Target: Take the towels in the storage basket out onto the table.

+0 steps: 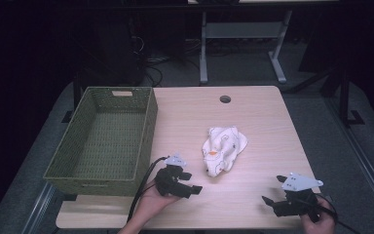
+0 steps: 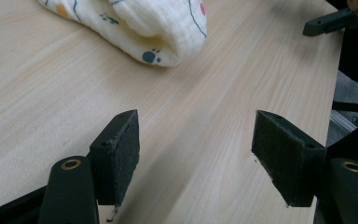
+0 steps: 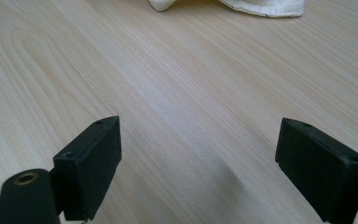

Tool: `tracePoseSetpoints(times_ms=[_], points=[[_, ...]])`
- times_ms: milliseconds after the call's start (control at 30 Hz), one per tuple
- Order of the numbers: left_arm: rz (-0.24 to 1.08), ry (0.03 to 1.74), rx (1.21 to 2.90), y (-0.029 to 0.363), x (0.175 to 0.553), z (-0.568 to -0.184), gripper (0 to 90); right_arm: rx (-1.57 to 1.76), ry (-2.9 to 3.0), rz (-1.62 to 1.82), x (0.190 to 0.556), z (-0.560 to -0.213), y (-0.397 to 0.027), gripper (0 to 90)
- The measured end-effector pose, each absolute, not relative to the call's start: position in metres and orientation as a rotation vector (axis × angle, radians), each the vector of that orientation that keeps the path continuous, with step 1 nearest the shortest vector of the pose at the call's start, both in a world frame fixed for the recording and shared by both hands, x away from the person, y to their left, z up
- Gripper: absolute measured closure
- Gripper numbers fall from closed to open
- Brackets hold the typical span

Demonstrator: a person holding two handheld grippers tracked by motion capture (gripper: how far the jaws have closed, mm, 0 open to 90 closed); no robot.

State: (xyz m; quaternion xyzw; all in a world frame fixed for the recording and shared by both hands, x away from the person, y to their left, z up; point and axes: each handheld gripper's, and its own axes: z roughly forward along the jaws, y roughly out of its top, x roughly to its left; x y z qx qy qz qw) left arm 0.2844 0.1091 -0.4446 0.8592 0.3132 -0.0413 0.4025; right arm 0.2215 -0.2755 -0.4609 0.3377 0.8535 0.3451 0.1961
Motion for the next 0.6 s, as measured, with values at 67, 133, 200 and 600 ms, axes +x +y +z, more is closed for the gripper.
tracePoseSetpoints(times_ms=[67,133,200,600], points=[[-0.089,0.790,2.182,0.1116,0.2813,-0.4453,31.9,0.946,2.392,0.966,0.2214,-0.4607,-0.2755,14.0],[-0.084,0.792,2.185,0.1122,0.2802,-0.4455,31.9,0.939,2.393,0.961,0.2215,-0.4606,-0.2757,14.0],[-0.071,0.797,2.197,0.1140,0.2783,-0.4458,31.9,0.938,2.394,0.959,0.2214,-0.4604,-0.2757,14.0],[-0.057,0.789,2.210,0.1154,0.2732,-0.4495,30.7,0.932,2.396,0.962,0.2216,-0.4604,-0.2764,14.0]])
